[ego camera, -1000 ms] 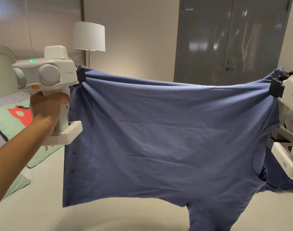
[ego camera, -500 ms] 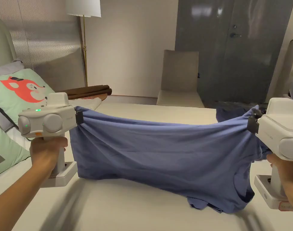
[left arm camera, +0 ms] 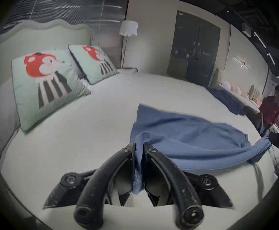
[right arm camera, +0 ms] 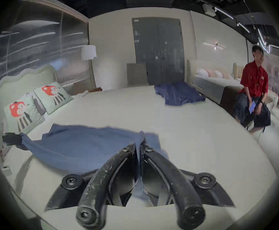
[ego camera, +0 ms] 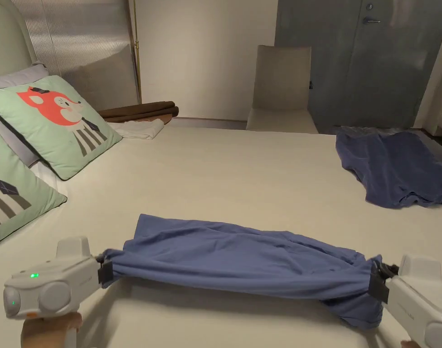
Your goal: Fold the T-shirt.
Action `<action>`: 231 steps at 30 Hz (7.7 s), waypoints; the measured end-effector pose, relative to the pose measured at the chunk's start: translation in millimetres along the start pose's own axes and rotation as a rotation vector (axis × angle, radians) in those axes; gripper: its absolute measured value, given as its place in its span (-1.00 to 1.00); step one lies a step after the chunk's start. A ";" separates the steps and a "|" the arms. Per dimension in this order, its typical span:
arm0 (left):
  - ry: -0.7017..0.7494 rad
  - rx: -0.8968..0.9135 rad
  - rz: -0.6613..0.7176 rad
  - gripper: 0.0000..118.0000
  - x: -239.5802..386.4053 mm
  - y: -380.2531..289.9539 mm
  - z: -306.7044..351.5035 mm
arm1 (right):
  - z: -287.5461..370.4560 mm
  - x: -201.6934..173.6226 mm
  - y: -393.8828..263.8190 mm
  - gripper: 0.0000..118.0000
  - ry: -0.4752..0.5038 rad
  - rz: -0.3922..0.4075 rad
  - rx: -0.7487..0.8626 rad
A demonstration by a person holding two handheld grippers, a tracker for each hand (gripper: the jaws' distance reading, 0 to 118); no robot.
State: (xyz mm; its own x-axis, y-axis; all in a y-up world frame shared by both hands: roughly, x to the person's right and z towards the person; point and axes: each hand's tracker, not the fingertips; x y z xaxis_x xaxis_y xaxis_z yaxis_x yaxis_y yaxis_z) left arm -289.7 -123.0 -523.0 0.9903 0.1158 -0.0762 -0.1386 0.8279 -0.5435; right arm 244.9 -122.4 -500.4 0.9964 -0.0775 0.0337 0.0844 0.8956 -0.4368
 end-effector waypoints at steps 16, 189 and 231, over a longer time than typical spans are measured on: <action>-0.023 -0.100 0.024 -0.89 -28.5 -143.7 136.7 | 175.1 29.7 -127.6 -0.98 0.021 -0.116 -0.072; -0.128 0.228 -0.171 -1.00 85.7 -40.9 154.5 | 190.6 -79.9 -11.5 -1.00 -0.030 0.139 0.252; -0.078 -0.160 -0.026 -0.84 12.6 -66.1 49.8 | -4.8 -4.6 -82.4 -0.08 -0.090 -0.044 -0.393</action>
State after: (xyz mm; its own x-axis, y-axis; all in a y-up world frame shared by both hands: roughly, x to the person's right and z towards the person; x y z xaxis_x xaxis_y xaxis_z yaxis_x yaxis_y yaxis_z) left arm -268.1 -149.0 -446.4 0.9897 0.1430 0.0012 -0.1053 0.7339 -0.6711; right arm 233.3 -198.0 -468.9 0.9897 -0.0576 0.1308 0.1363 0.6551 -0.7431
